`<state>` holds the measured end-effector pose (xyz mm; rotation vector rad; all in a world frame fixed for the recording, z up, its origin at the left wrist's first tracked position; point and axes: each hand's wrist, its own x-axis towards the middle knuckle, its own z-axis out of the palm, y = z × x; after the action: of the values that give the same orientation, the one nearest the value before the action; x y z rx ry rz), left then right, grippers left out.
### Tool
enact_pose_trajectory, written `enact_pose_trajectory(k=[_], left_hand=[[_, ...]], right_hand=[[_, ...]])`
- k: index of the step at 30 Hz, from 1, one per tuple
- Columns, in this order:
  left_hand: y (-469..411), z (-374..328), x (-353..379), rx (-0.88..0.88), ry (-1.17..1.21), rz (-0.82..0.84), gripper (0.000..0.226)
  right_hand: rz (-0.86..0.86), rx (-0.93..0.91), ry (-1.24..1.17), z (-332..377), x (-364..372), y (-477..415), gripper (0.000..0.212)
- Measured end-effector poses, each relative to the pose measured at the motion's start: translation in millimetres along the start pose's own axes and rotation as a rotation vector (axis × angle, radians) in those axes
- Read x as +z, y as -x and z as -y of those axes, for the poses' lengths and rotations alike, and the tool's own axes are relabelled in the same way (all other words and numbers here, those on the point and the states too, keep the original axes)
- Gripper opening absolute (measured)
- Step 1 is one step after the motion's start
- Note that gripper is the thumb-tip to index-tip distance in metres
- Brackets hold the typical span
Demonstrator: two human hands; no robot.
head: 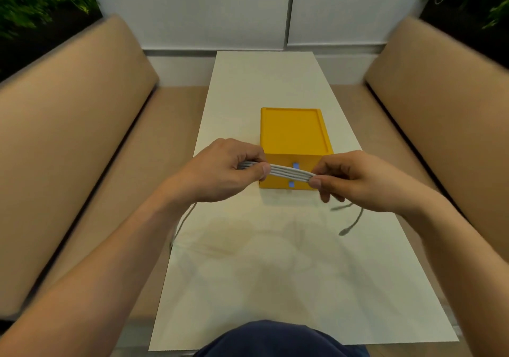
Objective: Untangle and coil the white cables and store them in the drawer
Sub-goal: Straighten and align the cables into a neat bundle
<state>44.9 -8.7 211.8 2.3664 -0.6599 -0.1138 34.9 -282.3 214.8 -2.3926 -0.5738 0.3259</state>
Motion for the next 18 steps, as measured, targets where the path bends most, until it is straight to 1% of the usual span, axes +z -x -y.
enact_pose_trajectory(k=[1, 3, 7, 9, 11, 14, 16, 18], left_hand=[[0.6, 0.5, -0.5, 0.000, 0.007, 0.001, 0.025], [2.3, 1.4, -0.8, 0.004, 0.043, -0.004, 0.027], [3.4, 2.8, -2.7, 0.001, 0.137, -0.019, 0.025], [2.9, 3.0, -2.3, 0.003, 0.153, -0.032, 0.025], [2.3, 3.7, -0.9, -0.001, 0.144, -0.058, 0.025], [2.0, 7.0, 1.4, -0.024, 0.099, -0.126, 0.026], [1.9, 9.0, 1.2, -0.029, 0.082, -0.154, 0.023], [2.3, 9.5, -0.4, -0.031, 0.078, -0.163, 0.020]], right_hand=[[-0.005, 0.001, 0.019, -1.0, -1.0, -0.1, 0.019], [-0.033, -0.031, 0.014, -0.3, -3.5, 2.0, 0.022], [-0.070, -0.079, -0.112, 1.9, -7.9, 7.8, 0.028], [-0.133, -0.096, -0.084, 2.4, -5.1, 6.5, 0.024], [-0.235, -0.122, -0.025, 2.8, -1.0, 3.3, 0.020], [-0.351, -0.057, -0.023, 4.7, -0.2, 0.0, 0.016], [-0.365, -0.031, -0.046, 5.4, -1.3, 0.0, 0.019], [-0.352, -0.054, -0.101, 7.1, -1.9, 1.1, 0.022]])
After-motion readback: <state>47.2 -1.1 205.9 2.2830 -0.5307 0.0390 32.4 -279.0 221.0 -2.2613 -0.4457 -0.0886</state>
